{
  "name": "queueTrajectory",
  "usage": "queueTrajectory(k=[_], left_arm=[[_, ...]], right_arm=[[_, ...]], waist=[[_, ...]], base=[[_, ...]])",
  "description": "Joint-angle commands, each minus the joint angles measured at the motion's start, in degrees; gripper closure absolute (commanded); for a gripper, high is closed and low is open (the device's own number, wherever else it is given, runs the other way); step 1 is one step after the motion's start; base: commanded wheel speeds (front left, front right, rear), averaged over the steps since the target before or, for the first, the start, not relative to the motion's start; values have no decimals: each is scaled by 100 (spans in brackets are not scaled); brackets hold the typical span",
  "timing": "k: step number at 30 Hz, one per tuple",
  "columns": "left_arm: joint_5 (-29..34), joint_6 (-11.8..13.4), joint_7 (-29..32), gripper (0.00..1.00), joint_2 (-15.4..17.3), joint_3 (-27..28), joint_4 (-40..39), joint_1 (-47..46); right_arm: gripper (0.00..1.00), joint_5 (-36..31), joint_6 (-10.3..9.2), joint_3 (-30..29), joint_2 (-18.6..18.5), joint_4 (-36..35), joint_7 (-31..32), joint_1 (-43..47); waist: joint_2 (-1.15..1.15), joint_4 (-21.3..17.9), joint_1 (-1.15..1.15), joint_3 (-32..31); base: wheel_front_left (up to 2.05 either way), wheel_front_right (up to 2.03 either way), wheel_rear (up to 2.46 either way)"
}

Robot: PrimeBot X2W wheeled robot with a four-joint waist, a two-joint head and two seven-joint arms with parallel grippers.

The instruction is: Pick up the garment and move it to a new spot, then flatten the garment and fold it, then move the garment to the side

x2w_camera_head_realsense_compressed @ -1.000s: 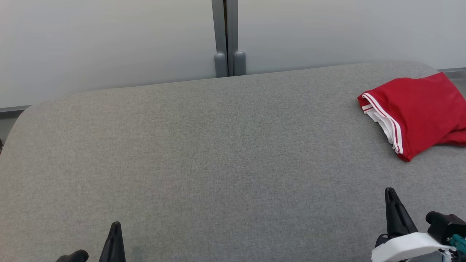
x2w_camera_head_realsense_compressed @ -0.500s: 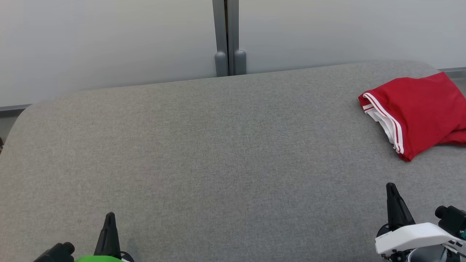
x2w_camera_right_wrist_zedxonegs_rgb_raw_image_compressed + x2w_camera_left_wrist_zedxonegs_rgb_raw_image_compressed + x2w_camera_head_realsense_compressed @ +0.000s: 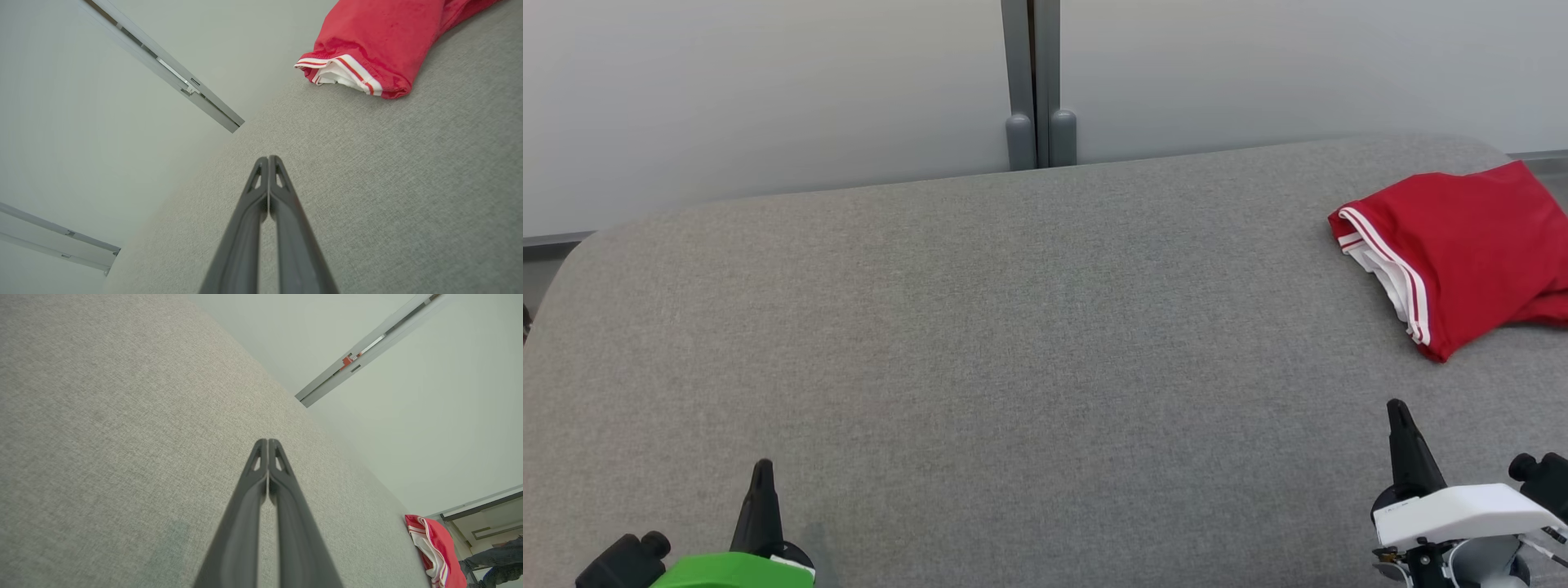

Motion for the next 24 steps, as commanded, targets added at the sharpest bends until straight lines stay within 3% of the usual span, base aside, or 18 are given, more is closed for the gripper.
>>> queueTrajectory(k=[1, 24], left_arm=[[-190, -46, 43, 100, 27, 49, -45, -175], [-1621, -99, 434, 100, 35, 194, -13, -477]], right_arm=[[100, 206, -2, -16, -29, -40, 44, -165], [100, 1828, -4, -39, -31, 74, 437, -405]], waist=[[0, 1, 0, 1], [0, 22, 0, 25]], base=[[0, 0, 0], [0, 0, 0]])
